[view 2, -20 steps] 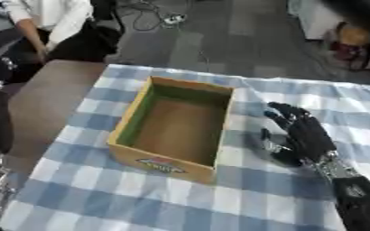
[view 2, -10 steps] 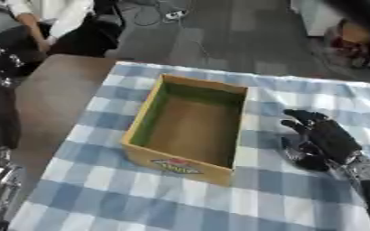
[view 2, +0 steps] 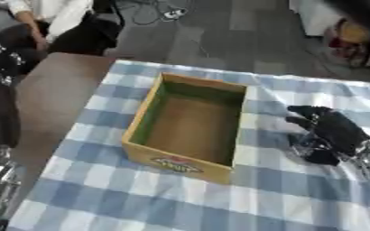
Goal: Pick up objects on the table and place them in the box.
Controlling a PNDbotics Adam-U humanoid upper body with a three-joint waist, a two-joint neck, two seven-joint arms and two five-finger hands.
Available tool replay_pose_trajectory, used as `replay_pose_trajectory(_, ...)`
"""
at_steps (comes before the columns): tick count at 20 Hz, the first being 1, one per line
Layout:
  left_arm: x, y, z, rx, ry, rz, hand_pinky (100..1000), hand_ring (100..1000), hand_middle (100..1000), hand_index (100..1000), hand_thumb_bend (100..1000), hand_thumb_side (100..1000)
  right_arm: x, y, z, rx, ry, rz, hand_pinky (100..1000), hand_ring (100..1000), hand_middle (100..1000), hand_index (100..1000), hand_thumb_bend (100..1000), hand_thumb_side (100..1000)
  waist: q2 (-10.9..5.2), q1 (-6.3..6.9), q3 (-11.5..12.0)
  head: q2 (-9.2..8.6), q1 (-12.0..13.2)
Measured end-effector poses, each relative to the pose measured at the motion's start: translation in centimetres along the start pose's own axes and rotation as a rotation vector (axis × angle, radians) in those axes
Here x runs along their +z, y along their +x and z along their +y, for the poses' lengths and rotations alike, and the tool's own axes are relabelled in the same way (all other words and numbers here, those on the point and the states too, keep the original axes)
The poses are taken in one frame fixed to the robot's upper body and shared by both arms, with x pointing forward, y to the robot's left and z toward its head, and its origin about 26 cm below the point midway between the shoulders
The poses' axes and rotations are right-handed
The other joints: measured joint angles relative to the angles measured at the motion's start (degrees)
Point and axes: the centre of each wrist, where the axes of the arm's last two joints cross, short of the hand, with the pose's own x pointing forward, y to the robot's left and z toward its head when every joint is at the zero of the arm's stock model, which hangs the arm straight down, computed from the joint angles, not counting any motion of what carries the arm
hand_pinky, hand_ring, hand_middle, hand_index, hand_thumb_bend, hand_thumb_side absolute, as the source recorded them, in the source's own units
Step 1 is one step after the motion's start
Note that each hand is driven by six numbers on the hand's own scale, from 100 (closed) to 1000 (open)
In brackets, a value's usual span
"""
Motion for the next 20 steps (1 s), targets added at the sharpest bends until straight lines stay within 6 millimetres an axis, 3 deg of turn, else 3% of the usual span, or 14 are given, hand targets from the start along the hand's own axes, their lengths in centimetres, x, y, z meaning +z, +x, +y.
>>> replay_pose_trajectory(11, 0.0, 0.0, 0.0, 0.000, 0.000, 0.000, 620, 736, 932, 1000, 310, 1000, 1.0, 0.0, 0.8, 0.001, 0.057, 0.005, 642, 840, 905, 874, 100, 1000, 0.00, 0.01, -0.08, 0.00, 0.00)
replay_pose_trajectory(14, 0.0, 0.0, 0.0, 0.000, 0.000, 0.000, 619, 737, 932, 1000, 309, 1000, 1.4, 0.1, 1.1, 0.009, 0.079, 0.005, 613, 821, 895, 871, 100, 1000, 0.00, 0.02, -0.08, 0.00, 0.00)
replay_pose_trajectory(16, 0.0, 0.0, 0.0, 0.000, 0.000, 0.000, 620, 737, 932, 1000, 309, 1000, 1.6, -0.1, 1.2, 0.016, 0.089, 0.010, 502, 766, 859, 837, 100, 1000, 0.01, 0.03, -0.08, 0.00, 0.00)
replay_pose_trajectory(18, 0.0, 0.0, 0.0, 0.000, 0.000, 0.000, 620, 737, 932, 1000, 309, 1000, 1.9, -0.2, 1.3, 0.019, 0.092, 0.020, 274, 651, 781, 772, 100, 1000, 0.03, 0.05, -0.09, 0.00, 0.00)
replay_pose_trajectory(19, 0.0, 0.0, 0.0, 0.000, 0.000, -0.001, 620, 737, 932, 1000, 309, 1000, 2.1, -0.1, 1.4, 0.017, 0.095, 0.025, 100, 548, 700, 705, 100, 1000, 0.05, 0.06, -0.09, 0.00, 0.00)
replay_pose_trajectory(20, 0.0, 0.0, 0.0, 0.000, 0.000, -0.001, 620, 737, 933, 1000, 309, 1000, 2.2, -0.2, 1.5, 0.015, 0.091, 0.031, 100, 483, 637, 660, 100, 1000, 0.06, 0.07, -0.09, 0.00, 0.00)
